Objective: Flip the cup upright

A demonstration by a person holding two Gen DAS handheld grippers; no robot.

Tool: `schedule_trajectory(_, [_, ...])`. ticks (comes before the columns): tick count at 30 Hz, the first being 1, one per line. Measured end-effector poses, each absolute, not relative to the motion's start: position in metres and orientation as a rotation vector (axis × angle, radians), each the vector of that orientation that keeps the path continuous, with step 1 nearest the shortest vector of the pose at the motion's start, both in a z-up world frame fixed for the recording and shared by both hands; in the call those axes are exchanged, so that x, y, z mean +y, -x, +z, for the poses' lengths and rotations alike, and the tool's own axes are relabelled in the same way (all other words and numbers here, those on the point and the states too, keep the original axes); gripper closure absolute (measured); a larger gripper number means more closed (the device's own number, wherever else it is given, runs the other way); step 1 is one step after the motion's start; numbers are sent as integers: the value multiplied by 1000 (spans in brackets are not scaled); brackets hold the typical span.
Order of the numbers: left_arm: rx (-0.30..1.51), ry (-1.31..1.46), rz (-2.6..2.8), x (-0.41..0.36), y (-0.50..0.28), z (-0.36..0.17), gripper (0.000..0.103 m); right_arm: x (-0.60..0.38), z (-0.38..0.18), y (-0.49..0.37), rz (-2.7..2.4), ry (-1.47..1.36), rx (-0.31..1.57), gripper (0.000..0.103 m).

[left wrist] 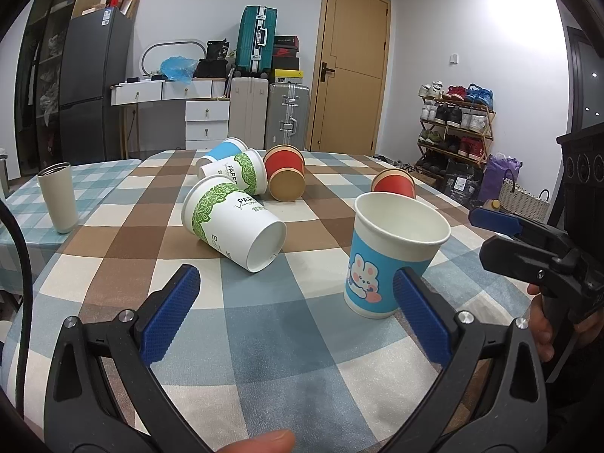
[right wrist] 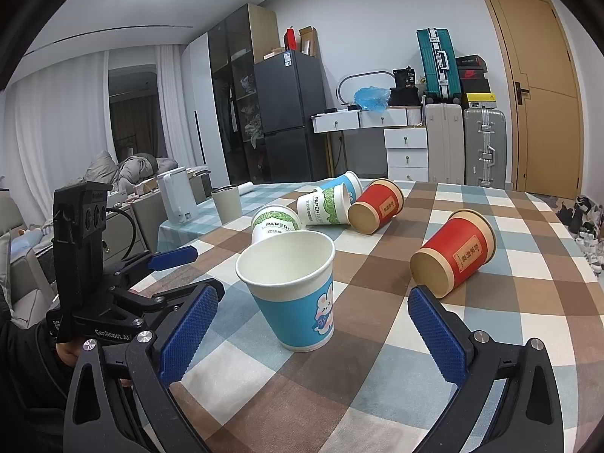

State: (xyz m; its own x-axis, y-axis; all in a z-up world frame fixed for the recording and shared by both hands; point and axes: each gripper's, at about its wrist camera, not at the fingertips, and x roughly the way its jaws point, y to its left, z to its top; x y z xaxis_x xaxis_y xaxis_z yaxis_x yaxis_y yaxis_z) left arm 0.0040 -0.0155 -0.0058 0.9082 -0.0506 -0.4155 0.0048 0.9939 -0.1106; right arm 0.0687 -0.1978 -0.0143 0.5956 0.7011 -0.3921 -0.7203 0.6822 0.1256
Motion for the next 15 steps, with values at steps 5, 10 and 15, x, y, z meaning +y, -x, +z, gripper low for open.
schedule_trajectory(5, [430,108,-29,-15,-4,-6,1,-198,-14,-69,826,48,435,0])
schedule_trajectory(10, [431,108,-28,-16,-4,-6,1,-198,-14,-69,826,48,436,0])
schedule_trajectory(15, [427,109,-27,-14,-3,-6,1,-198,-14,-69,826,48,436,0])
